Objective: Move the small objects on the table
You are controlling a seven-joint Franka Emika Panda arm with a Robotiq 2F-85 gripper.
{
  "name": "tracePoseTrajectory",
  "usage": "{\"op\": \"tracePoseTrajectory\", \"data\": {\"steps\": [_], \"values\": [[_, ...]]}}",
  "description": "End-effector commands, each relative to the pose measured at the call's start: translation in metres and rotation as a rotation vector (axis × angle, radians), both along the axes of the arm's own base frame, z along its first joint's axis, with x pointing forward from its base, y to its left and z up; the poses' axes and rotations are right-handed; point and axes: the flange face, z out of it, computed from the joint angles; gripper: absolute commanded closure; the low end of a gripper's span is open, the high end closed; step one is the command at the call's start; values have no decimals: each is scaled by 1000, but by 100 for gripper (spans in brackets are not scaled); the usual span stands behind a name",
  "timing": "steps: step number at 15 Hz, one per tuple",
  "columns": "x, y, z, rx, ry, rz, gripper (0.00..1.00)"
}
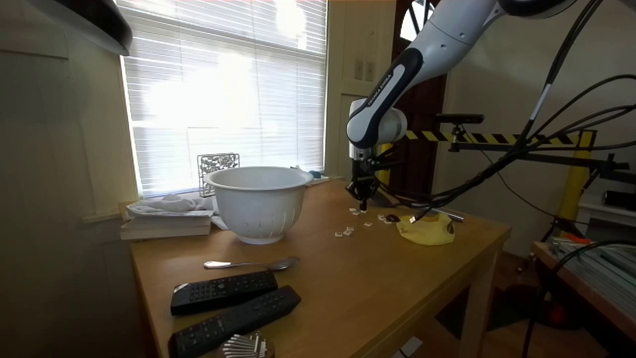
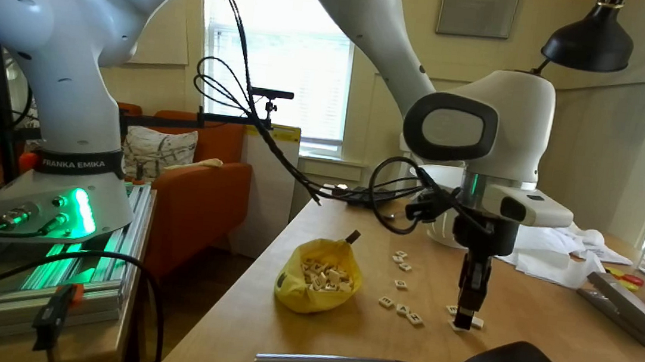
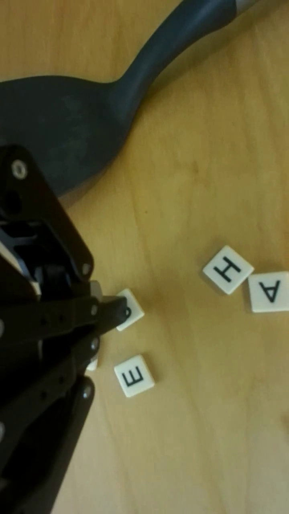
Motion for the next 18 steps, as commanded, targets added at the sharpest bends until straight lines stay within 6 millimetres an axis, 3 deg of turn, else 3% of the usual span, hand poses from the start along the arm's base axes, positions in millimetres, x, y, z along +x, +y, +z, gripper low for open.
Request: {"op": "tracePoseTrajectory", "data": {"steps": [1, 7, 18], "values": [[-20, 16, -9, 22, 39, 88, 100], [-27, 44, -11, 40, 29, 203, 100], [1, 112, -7, 71, -72, 295, 100]]}}
